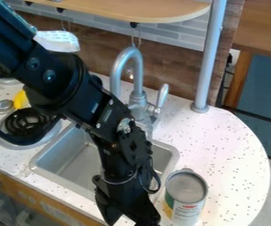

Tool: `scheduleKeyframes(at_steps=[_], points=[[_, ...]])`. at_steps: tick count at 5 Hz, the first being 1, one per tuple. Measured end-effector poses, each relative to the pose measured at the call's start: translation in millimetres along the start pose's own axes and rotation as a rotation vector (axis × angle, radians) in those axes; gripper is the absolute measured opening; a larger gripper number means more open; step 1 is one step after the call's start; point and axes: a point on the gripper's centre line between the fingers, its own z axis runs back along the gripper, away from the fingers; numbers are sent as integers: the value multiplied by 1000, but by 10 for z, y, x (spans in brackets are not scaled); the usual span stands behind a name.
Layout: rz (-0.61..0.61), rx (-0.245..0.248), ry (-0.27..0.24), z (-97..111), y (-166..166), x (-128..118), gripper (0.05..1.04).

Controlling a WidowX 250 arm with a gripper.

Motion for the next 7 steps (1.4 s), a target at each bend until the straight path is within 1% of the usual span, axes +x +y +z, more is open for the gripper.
scheduleKeyframes(at_steps=[3, 4, 5, 6, 7], points=[[11, 2, -6, -3, 4, 10, 1000], [41, 112, -135, -166, -24, 222, 1000], [53, 198, -292, -304, -92, 400, 1000], [78, 208, -343, -406, -127, 471, 1000], [66, 188, -358, -459, -168, 537, 1000]])
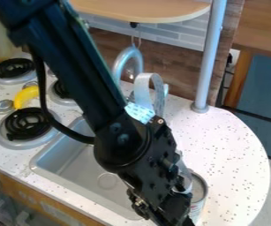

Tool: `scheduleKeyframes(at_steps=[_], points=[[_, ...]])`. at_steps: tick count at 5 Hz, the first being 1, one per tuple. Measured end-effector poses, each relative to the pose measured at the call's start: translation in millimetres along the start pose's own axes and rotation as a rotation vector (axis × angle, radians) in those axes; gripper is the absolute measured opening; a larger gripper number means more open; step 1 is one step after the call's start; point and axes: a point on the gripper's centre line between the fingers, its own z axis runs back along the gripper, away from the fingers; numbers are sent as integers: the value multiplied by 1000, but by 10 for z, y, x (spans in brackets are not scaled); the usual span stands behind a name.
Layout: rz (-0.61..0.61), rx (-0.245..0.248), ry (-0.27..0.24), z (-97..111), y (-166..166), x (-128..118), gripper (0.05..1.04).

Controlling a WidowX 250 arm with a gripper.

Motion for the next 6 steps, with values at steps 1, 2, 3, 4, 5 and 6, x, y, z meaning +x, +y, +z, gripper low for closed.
scheduleKeyframes(at_steps=[1, 2, 3, 4, 5, 6], points=[[-7, -36, -2, -112, -91, 62, 1000], [-5, -24, 24, -373, -135, 163, 1000], [-5, -36, 11, -518, -238, 331, 1000], [13, -40, 8, -580, -212, 469, 1000], [26, -37, 12, -633, -169, 594, 1000], [48, -36, 16, -689, -104, 728, 1000]])
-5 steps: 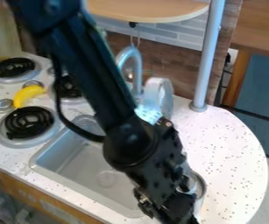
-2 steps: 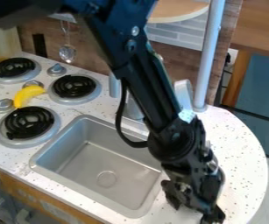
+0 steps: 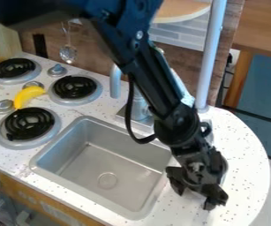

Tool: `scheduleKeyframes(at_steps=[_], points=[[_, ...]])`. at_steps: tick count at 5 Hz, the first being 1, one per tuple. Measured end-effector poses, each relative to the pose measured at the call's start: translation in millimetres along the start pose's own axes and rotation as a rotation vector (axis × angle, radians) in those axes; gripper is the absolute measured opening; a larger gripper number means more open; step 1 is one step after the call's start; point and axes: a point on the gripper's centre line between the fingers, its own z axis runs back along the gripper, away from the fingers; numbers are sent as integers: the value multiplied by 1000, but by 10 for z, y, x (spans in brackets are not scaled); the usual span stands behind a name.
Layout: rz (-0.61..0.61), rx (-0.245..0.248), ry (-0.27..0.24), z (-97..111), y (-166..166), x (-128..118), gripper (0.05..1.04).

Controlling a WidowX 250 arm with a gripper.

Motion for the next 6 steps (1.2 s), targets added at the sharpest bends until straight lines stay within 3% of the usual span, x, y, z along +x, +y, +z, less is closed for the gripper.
scheduleKeyframes(at_steps=[1, 3, 4, 5, 6], points=[[21, 2, 12, -30, 225, 52, 1000], [16, 22, -5, -136, 234, 387, 1000], [-3, 0, 12, -134, 212, 310, 1000], [-11, 11, 62, -1, 287, 61, 1000], [24, 2, 81, 363, 330, -99, 1000]])
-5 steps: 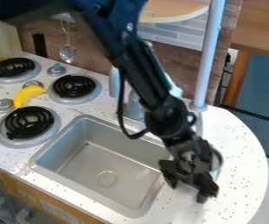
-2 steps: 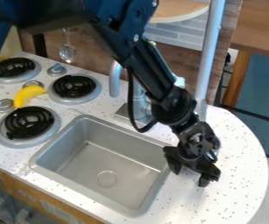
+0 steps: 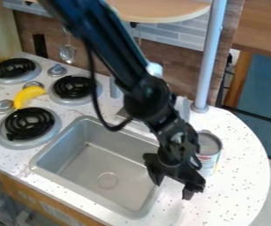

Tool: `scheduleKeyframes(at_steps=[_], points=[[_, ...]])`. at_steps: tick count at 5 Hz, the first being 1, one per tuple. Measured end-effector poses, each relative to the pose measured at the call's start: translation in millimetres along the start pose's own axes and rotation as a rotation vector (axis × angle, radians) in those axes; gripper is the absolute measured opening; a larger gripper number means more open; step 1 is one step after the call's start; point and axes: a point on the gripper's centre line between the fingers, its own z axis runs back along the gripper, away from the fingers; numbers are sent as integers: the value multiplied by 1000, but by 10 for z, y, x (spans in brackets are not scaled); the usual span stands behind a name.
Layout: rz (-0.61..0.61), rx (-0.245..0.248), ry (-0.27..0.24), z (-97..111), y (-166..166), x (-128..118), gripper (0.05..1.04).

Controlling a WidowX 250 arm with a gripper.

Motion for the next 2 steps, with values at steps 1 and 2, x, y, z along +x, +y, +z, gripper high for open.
scheduleKeyframes(at_steps=[1, 2], points=[[-54, -24, 41, 516, -107, -231, 1000], [-277, 72, 160, 986, 8, -348, 1000]])
